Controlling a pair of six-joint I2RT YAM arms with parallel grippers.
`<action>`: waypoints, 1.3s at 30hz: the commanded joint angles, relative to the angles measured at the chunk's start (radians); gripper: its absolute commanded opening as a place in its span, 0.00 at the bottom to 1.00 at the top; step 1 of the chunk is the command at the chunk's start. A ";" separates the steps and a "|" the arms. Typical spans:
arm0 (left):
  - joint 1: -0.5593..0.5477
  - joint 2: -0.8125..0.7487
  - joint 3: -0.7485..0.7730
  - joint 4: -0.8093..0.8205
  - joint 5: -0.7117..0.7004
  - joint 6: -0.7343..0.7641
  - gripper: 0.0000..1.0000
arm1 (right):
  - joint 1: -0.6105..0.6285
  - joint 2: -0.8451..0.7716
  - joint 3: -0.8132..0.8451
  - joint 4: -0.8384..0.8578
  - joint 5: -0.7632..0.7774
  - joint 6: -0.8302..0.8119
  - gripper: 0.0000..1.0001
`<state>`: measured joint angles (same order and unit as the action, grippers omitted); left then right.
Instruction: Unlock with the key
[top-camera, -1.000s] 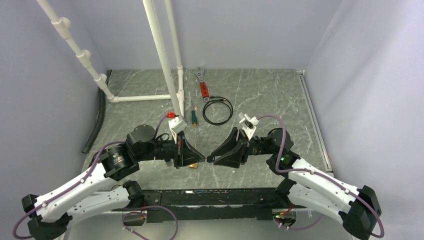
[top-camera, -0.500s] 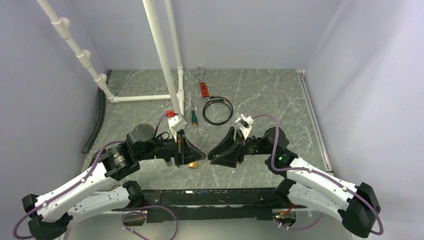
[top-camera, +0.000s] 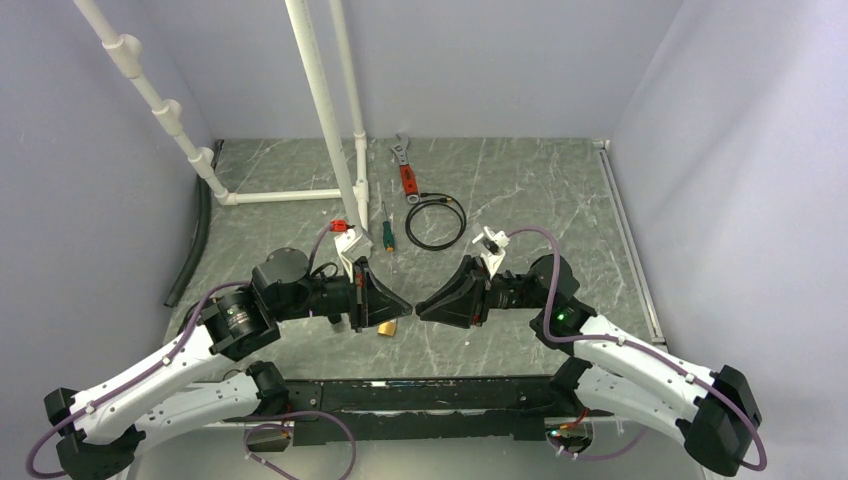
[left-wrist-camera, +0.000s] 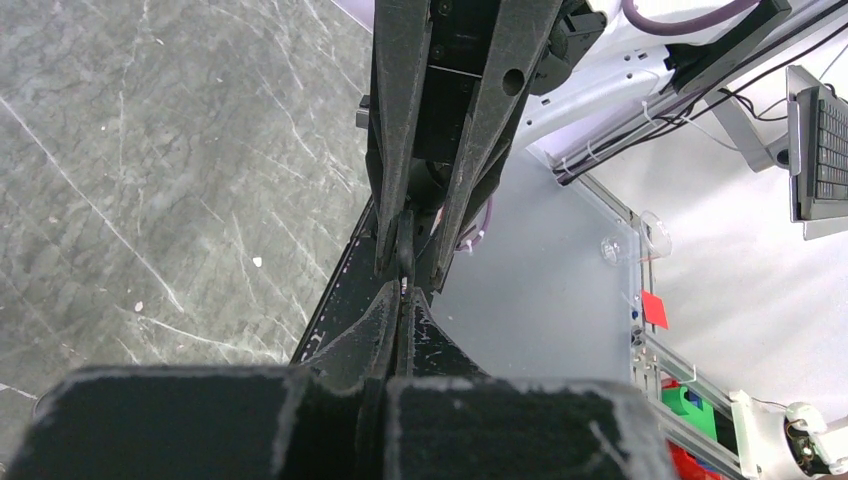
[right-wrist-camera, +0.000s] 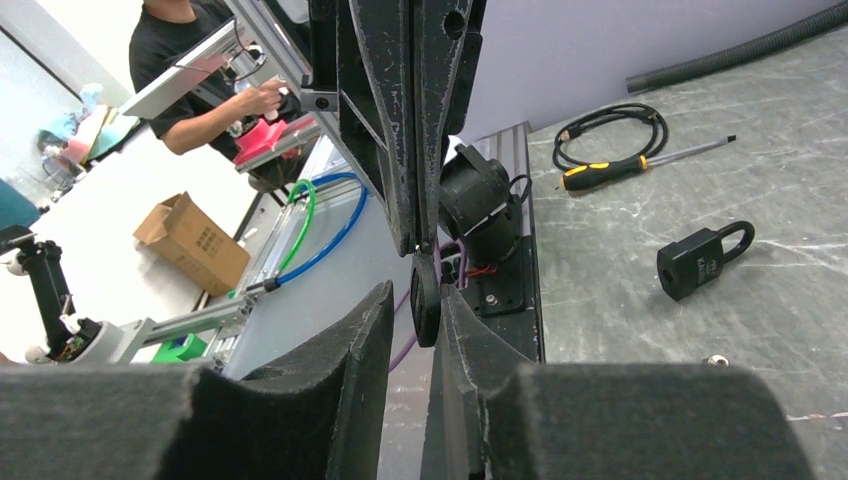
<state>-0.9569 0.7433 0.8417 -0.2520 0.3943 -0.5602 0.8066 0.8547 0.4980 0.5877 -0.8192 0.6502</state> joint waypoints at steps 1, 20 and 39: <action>0.004 -0.010 -0.007 0.043 -0.015 0.011 0.00 | 0.007 0.004 0.015 0.100 0.002 0.018 0.26; 0.004 -0.016 -0.022 0.016 -0.102 0.003 0.10 | 0.019 0.036 0.009 0.113 0.008 0.033 0.00; 0.011 0.167 0.114 -0.785 -0.982 -0.432 0.99 | 0.022 -0.143 -0.053 -0.475 0.637 -0.118 0.00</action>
<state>-0.9543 0.8509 0.9268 -0.8268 -0.3458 -0.8165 0.8253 0.7292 0.4515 0.1688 -0.2901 0.5602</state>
